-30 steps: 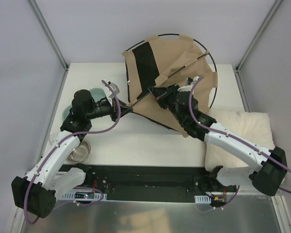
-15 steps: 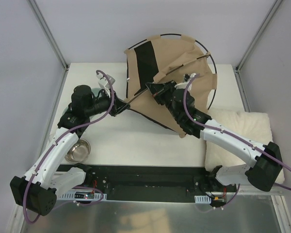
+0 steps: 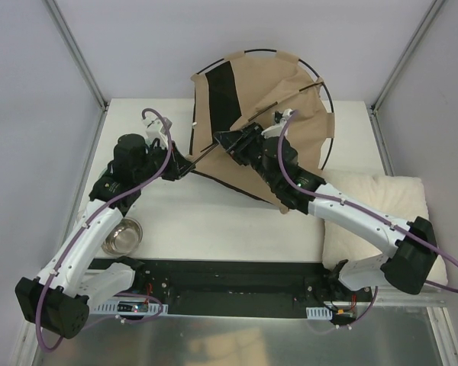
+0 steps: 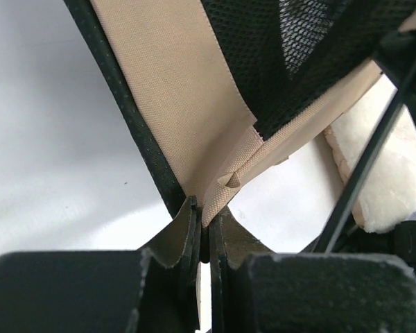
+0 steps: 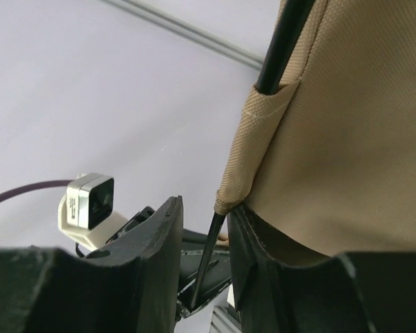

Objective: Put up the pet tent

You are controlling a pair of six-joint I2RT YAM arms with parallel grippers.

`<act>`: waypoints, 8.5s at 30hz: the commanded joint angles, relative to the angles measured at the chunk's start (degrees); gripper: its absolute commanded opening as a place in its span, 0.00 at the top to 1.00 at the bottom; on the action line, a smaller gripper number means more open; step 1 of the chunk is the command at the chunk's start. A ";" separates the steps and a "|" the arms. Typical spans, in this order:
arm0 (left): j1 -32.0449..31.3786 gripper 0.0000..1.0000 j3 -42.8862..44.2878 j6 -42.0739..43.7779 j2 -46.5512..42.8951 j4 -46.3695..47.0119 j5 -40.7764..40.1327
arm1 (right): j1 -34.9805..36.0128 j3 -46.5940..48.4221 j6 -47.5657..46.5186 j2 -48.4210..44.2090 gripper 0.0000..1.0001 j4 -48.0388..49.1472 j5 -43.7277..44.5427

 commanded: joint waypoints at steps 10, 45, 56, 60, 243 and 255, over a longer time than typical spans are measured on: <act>1.05 1.00 0.87 -0.59 0.83 -4.34 -4.48 | 4.17 6.47 -1.67 6.90 0.49 -5.81 -3.69; 1.05 1.00 -2.81 8.98 -2.49 -1.45 -2.90 | 3.13 2.43 4.48 5.24 1.00 1.20 0.96; 1.05 1.00 -17.14 17.51 -10.67 16.83 9.75 | -2.24 -1.00 12.48 2.51 1.00 6.31 2.90; 1.05 1.00 -18.99 19.27 -12.08 19.56 10.73 | -2.50 -0.39 12.84 3.21 1.00 5.96 3.95; 1.05 0.11 9.31 8.99 -10.42 -9.97 1.93 | -7.08 48.56 -39.21 9.36 1.00 -51.16 17.03; 0.97 0.13 5.54 5.57 -8.13 -9.18 3.87 | -1.71 59.19 -24.97 24.47 0.86 -61.53 32.43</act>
